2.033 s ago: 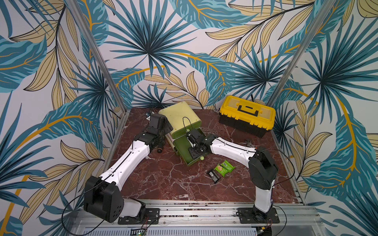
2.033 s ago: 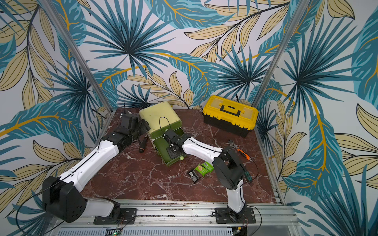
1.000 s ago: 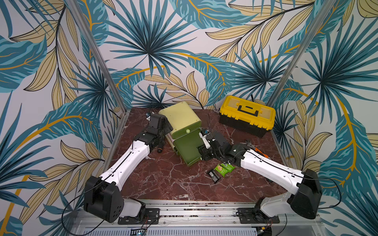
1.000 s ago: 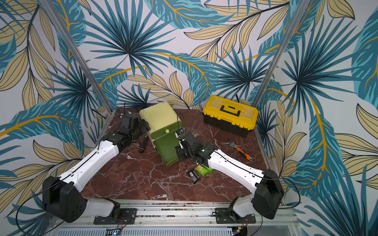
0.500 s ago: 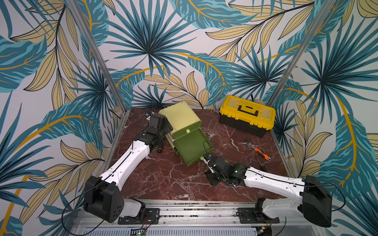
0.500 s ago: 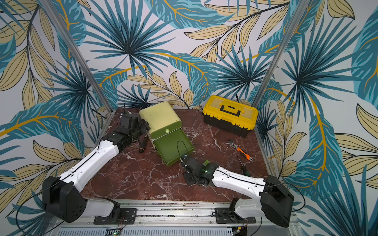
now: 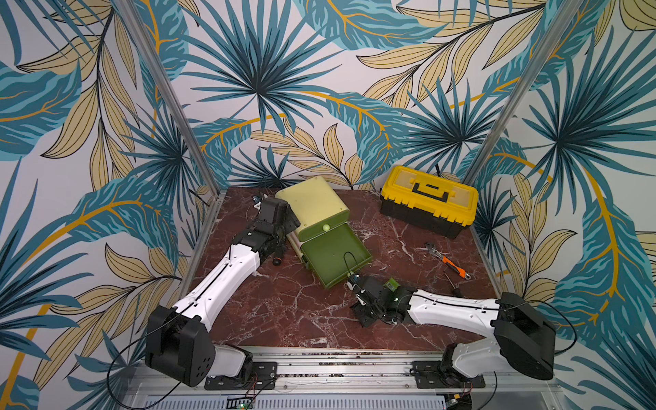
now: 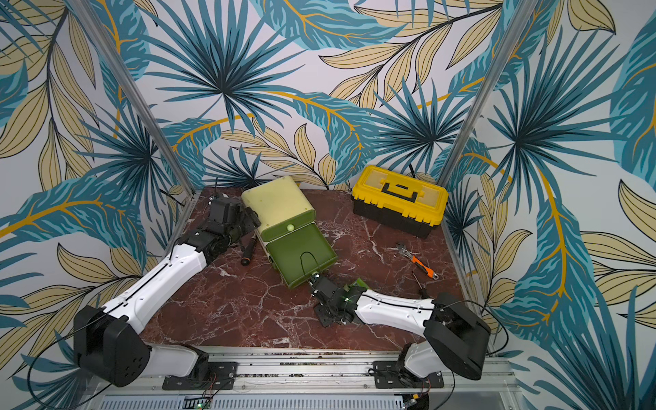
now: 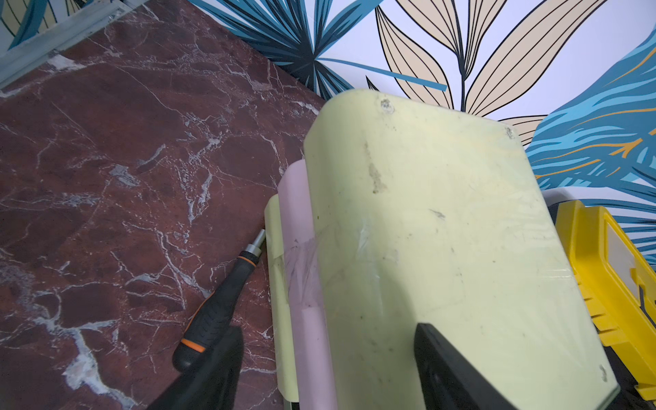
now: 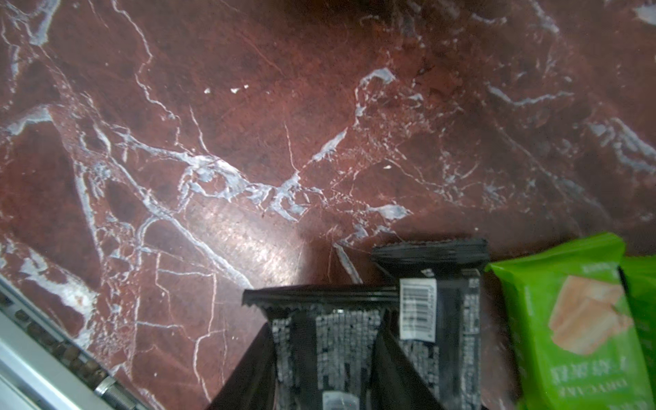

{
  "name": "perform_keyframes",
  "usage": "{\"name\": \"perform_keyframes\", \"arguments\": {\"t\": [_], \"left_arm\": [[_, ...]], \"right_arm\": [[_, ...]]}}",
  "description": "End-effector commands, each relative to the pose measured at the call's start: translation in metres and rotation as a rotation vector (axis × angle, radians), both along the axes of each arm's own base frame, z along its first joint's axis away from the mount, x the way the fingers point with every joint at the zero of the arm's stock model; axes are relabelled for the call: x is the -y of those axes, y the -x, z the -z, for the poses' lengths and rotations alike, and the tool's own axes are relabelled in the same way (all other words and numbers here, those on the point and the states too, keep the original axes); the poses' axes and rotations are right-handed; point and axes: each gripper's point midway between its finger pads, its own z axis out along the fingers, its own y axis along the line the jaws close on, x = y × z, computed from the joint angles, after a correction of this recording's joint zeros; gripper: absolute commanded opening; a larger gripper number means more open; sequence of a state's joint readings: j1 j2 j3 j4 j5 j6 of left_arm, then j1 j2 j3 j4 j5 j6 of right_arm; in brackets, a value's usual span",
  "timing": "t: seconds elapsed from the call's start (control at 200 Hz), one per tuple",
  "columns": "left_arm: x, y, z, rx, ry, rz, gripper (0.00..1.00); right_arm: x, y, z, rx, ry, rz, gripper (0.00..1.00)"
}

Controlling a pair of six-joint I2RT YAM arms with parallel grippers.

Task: Take the cookies out of the drawer
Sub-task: Place the cookie at the center of the board, then close the drawer of the storage box.

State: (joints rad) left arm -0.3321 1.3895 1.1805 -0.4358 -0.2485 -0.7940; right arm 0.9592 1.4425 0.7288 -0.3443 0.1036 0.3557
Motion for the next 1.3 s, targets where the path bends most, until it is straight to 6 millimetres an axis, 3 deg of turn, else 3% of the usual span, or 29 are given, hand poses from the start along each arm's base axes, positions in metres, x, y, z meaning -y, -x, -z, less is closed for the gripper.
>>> {"name": "perform_keyframes", "arguments": {"t": [0.0,0.11,0.25,0.466,0.611,0.751,0.911,1.292], "left_arm": [[-0.007,0.013,0.020,-0.065,-0.027,-0.003,0.80],[-0.007,0.013,0.019,-0.064,-0.026,-0.002,0.80],[-0.006,0.012,0.019,-0.063,-0.024,0.000,0.80],[-0.006,0.011,0.017,-0.058,-0.026,0.003,0.80],[-0.005,0.011,0.017,-0.057,-0.023,0.005,0.80],[-0.005,0.012,0.018,-0.059,-0.022,0.006,0.80],[-0.004,0.011,0.018,-0.058,-0.017,0.006,0.80],[-0.004,0.012,0.018,-0.061,-0.018,0.006,0.80]], "right_arm": [[0.001,0.002,0.009,-0.008,0.020,-0.006,0.46],[0.001,-0.001,0.006,0.004,0.023,-0.001,0.53],[-0.001,-0.006,-0.014,0.055,-0.016,0.005,0.61],[-0.005,-0.028,-0.069,0.223,-0.142,0.074,0.62],[-0.014,-0.046,-0.103,0.346,-0.353,0.167,0.61],[-0.020,-0.051,-0.101,0.438,-0.439,0.139,0.61],[-0.020,-0.064,-0.089,0.560,-0.412,0.106,0.62],[-0.025,-0.100,-0.057,0.539,-0.432,0.105,0.57]]}}
